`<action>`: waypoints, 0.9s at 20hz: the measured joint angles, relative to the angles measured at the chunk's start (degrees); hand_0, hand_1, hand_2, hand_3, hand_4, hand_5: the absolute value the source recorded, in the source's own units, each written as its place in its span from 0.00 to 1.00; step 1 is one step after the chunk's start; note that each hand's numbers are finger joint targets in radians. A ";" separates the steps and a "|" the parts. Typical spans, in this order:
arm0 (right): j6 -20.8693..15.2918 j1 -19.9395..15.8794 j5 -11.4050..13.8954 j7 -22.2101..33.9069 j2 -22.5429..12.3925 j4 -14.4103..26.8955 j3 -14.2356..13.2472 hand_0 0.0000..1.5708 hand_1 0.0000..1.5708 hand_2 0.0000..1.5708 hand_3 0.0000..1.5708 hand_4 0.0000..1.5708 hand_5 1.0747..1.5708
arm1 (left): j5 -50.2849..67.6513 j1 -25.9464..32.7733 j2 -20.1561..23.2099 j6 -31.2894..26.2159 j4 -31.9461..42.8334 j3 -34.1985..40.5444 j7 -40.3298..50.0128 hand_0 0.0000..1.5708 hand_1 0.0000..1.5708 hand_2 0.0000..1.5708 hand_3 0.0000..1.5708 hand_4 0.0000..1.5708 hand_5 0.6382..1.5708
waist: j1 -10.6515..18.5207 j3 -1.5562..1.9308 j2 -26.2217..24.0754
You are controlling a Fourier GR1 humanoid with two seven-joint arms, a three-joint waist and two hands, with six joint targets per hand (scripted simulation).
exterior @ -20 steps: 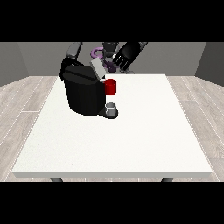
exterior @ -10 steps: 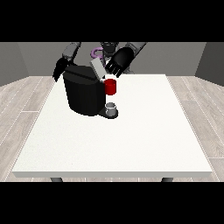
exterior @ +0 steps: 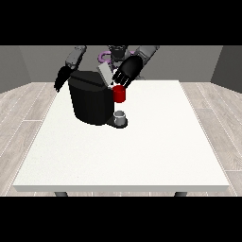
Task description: Insert the coffee pod into the coffee machine and close the lid
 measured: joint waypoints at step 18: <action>-0.66 0.12 0.17 -0.16 0.36 -0.20 -0.08 0.00 0.00 0.00 0.00 0.07 1.00 | -1.16 -1.67 1.21 1.63 2.55 0.53 -2.35 0.77 0.77 0.79 0.76 0.23 1.00 | -0.67 -0.06 1.57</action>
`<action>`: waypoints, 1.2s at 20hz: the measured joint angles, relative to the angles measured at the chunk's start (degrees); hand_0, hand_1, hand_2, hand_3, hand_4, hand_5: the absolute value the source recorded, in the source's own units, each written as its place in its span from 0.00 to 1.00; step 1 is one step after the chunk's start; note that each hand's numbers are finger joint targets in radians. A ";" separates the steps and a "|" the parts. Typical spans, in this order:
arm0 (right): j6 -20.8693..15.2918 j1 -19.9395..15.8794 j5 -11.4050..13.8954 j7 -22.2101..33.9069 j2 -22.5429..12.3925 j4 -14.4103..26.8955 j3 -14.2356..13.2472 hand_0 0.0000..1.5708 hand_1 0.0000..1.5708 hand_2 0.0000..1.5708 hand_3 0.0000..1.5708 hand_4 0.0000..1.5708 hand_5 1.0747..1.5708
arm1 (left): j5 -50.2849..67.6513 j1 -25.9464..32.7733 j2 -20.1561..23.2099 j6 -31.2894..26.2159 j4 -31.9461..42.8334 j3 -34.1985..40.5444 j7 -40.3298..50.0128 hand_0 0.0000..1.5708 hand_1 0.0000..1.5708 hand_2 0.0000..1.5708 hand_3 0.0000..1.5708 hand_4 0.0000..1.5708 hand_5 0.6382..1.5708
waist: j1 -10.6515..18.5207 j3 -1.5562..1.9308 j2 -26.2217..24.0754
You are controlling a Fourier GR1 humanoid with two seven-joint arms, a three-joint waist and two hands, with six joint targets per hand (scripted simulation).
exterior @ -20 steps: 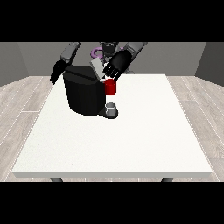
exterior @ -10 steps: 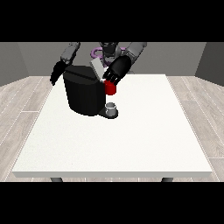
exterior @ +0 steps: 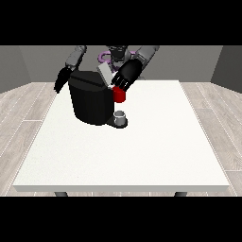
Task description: Insert the coffee pod into the coffee machine and close the lid
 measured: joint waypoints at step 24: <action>-0.08 -2.36 -0.37 1.63 -0.78 -0.64 -0.74 0.00 0.00 0.00 0.00 0.00 1.00 | -5.18 -0.60 2.26 6.07 1.02 -1.81 -5.15 0.77 0.77 0.75 0.61 0.00 1.00 | -0.76 0.07 2.04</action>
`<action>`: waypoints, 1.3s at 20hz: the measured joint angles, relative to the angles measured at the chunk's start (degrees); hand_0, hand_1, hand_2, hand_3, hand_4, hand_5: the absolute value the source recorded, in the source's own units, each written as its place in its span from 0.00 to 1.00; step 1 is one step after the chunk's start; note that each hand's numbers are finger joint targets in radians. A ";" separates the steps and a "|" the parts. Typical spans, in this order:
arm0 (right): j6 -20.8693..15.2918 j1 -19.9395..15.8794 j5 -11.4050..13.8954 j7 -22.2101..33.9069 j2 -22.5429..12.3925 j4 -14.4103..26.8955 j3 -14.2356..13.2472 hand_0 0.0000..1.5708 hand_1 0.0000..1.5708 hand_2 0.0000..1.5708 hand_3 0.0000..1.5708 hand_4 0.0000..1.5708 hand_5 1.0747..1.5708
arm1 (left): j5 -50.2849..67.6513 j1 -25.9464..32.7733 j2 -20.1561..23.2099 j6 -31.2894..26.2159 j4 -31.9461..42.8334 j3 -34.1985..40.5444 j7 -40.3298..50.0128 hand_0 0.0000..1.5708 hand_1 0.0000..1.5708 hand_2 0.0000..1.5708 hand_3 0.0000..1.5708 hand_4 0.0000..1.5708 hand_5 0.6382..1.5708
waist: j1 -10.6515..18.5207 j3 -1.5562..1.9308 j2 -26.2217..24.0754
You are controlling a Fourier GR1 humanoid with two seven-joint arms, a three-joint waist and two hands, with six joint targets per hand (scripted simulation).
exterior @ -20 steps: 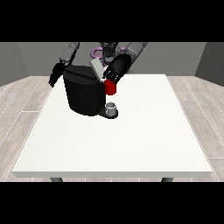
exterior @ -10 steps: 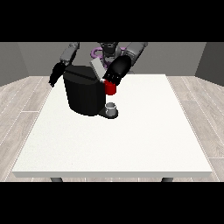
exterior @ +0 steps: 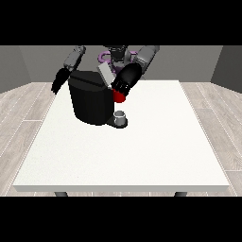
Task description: Insert the coffee pod into the coffee machine and close the lid
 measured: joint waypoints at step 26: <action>-1.55 -1.81 2.20 -0.41 0.23 0.09 0.98 0.00 0.00 0.00 0.00 0.13 1.00 | -4.46 -2.59 3.97 5.22 -0.59 -0.59 -5.66 0.00 0.00 0.33 0.28 0.00 1.00 | -0.56 0.07 3.79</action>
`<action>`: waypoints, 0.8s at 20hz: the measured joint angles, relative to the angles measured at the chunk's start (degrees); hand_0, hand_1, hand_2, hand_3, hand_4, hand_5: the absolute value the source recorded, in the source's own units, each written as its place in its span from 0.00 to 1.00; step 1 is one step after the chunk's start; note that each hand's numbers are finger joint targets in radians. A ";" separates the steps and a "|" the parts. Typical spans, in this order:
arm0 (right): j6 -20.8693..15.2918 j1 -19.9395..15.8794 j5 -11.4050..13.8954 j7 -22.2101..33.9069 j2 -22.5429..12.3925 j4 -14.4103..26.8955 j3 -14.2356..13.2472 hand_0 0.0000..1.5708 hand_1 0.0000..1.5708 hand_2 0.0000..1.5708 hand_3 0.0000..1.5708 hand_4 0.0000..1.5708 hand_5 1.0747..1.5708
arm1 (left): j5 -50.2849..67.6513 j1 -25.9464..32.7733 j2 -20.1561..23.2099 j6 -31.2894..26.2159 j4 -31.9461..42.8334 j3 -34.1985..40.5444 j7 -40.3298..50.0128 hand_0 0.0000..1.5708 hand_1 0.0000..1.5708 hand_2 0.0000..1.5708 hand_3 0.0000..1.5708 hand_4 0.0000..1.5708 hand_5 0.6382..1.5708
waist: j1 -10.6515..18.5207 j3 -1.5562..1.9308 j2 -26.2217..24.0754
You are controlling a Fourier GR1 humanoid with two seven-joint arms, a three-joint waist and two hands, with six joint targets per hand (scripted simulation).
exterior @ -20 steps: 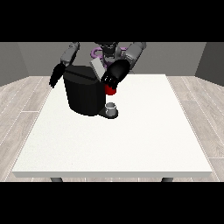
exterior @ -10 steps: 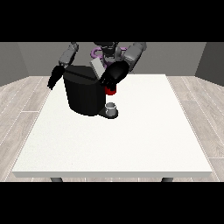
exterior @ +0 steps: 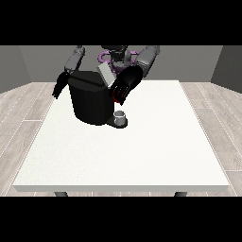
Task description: Insert the coffee pod into the coffee machine and close the lid
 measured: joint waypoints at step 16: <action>0.50 6.86 -3.63 -3.43 -1.69 9.38 -5.88 0.00 0.00 0.00 0.00 0.00 1.00 | 1.35 9.22 -8.77 -2.29 -2.01 -1.33 1.80 0.00 0.00 0.18 0.00 0.00 1.00 | 9.65 -0.08 -12.11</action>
